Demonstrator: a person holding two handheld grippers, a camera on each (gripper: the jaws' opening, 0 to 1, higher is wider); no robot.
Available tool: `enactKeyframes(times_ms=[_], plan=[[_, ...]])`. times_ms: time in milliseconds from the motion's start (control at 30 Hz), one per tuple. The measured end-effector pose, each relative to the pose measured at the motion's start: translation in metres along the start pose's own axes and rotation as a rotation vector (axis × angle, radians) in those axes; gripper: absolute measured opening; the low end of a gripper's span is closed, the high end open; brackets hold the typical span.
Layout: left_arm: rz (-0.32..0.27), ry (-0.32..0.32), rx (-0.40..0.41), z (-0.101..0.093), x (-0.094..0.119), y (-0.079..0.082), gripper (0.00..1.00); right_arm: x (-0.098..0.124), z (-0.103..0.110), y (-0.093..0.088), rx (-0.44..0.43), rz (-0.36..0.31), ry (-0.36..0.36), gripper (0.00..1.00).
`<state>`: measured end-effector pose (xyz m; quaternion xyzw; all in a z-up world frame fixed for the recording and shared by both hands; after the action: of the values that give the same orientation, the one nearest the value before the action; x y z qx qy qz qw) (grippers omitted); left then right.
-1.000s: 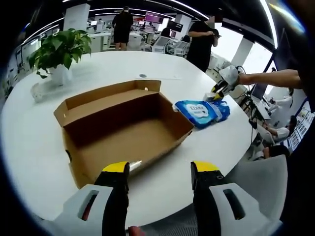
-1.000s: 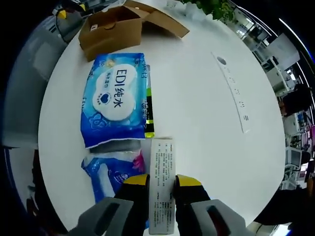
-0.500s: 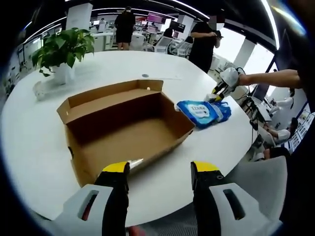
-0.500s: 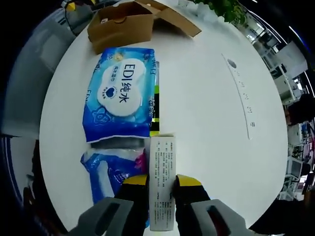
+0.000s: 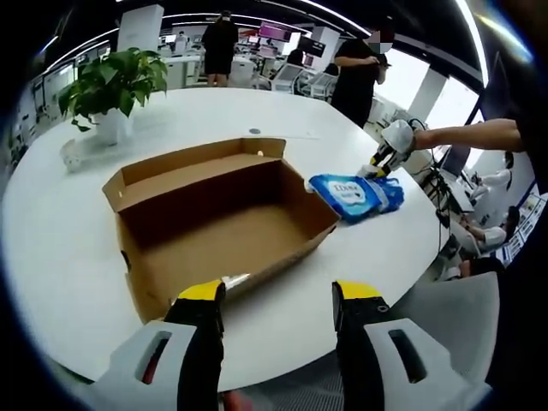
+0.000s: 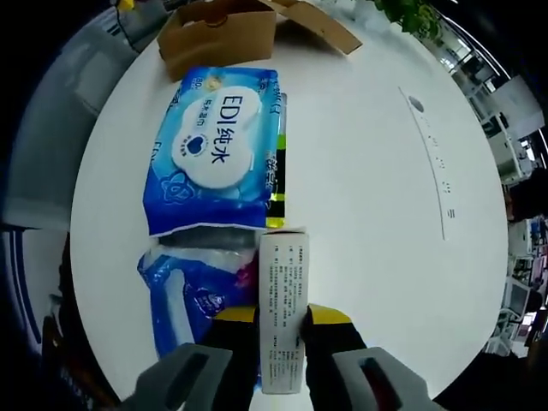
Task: Operate the shoe box by opening the lid, removing the specified soft item, and placing it in the target area until the item is outside and the box remains undamaged.
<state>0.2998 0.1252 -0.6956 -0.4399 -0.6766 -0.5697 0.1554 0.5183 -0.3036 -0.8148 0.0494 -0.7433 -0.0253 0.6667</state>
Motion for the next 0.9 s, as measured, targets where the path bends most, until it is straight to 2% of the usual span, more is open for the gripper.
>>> enactKeyframes(times_ms=[133, 233, 467, 600, 767, 900], plan=[[-0.004, 0.002, -0.001, 0.001, 0.001, 0.003, 0.51, -0.004, -0.002, -0.003, -0.001, 0.015, 0.005, 0.17], [-0.017, -0.003, 0.004, 0.000, 0.001, 0.005, 0.51, -0.002, -0.003, -0.005, -0.005, 0.025, -0.002, 0.22], [-0.015, -0.027, -0.002, 0.000, -0.001, 0.002, 0.52, 0.017, -0.005, -0.009, -0.042, 0.036, -0.030, 0.26], [-0.007, -0.046, -0.019, -0.002, -0.003, 0.002, 0.52, 0.034, -0.006, -0.012, -0.077, 0.031, -0.072, 0.26], [-0.014, -0.073, -0.036, -0.007, -0.005, 0.007, 0.52, 0.053, 0.002, -0.013, -0.091, 0.036, -0.112, 0.29], [-0.017, -0.095, -0.051, -0.012, -0.006, 0.010, 0.52, 0.064, -0.005, -0.010, -0.194, -0.006, -0.181, 0.29]])
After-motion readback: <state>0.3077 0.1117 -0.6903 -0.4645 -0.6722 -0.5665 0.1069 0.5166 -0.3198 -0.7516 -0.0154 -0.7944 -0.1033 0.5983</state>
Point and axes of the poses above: the point that each gripper's makers call its tool centre point, and the gripper's own axes: x roughly backward along the fingers, z roughly to its left, y roughly out of its top, the point moved 1 cm from there along x, roughly backward along the fingers, and after that the axes turned 3 degrees about x, right-handed, at the moved point
